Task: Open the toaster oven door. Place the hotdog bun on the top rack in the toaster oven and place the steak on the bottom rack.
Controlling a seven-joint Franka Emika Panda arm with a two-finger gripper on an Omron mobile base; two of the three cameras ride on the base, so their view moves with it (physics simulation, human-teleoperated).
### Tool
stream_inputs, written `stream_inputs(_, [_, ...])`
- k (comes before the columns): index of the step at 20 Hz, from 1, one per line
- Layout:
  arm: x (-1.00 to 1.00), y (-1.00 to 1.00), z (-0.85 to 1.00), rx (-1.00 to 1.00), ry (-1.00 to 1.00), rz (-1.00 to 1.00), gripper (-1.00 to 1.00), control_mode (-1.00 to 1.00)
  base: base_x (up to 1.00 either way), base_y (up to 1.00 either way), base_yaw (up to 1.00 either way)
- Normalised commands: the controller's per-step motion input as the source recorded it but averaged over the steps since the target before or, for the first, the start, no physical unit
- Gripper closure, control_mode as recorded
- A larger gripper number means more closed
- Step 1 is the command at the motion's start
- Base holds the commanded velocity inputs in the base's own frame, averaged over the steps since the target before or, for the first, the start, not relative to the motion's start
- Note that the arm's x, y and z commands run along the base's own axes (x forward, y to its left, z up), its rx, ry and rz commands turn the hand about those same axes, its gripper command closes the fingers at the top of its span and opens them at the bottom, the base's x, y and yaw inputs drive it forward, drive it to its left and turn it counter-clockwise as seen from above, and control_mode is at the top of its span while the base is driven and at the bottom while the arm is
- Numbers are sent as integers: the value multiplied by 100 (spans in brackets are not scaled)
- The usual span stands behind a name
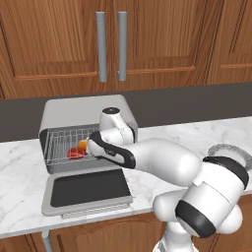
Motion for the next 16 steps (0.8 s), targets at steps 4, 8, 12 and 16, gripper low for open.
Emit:
stream_inputs(4, [29,21,-15,0,-4,-18,-100,-100,0,0,0])
stream_inputs(8, [37,11,-2,-1,-12,-25,-100,-100,0,0,0])
stream_inputs(12, [28,1,6,-1,-7,-24,-100,-100,0,0,0])
stream_inputs(16, [31,0,0,0,-1,-22,-100,-100,0,0,0])
